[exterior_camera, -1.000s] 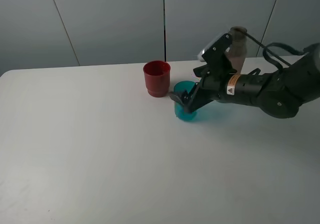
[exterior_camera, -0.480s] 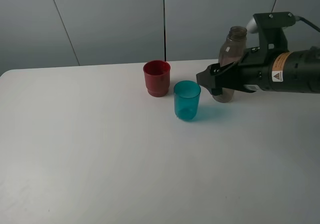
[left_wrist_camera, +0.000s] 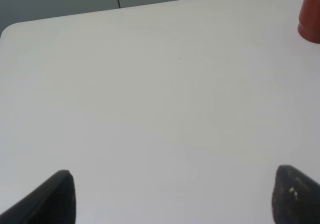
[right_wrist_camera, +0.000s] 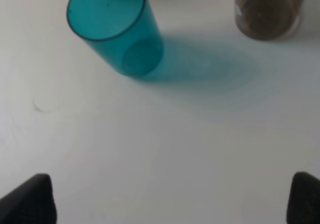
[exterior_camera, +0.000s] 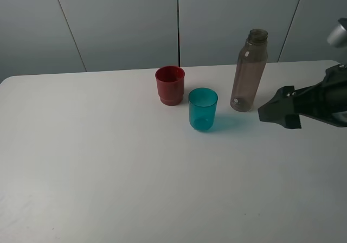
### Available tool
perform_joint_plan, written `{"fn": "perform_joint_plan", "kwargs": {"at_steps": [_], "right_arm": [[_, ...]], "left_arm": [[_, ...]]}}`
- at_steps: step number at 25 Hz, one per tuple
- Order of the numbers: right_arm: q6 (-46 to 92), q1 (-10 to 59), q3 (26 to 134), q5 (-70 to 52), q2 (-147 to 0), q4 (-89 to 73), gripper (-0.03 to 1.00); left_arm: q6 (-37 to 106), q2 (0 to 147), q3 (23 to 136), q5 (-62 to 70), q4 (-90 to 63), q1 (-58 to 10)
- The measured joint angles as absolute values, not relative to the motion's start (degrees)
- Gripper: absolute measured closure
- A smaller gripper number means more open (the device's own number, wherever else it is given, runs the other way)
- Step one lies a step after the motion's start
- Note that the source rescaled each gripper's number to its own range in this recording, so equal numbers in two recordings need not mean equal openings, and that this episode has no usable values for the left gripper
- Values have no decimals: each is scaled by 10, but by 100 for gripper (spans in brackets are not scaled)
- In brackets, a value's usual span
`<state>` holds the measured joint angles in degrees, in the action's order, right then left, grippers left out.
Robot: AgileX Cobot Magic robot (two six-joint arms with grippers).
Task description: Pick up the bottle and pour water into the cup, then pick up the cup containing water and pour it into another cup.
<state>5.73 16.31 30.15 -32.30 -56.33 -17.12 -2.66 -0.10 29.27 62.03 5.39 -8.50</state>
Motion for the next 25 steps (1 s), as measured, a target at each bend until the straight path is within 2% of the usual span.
{"fn": "perform_joint_plan", "kwargs": {"at_steps": [5,8,16,20,25], "right_arm": [[65,41,343,-470,-464,-143,-3],[66,2,383,-538,-397,-124,-3],[67,-1,402,-595,-197,-78,-3],[68,-1,400,-678,-119,-78,-3],[68,-1,341,-658,-15,-70,-3]], "left_arm": [[-27,-1,293,620,54,-85],[-27,-1,293,620,54,-85],[-27,-1,293,620,54,-85],[-27,-1,293,620,54,-85],[-27,-1,293,620,54,-85]]}}
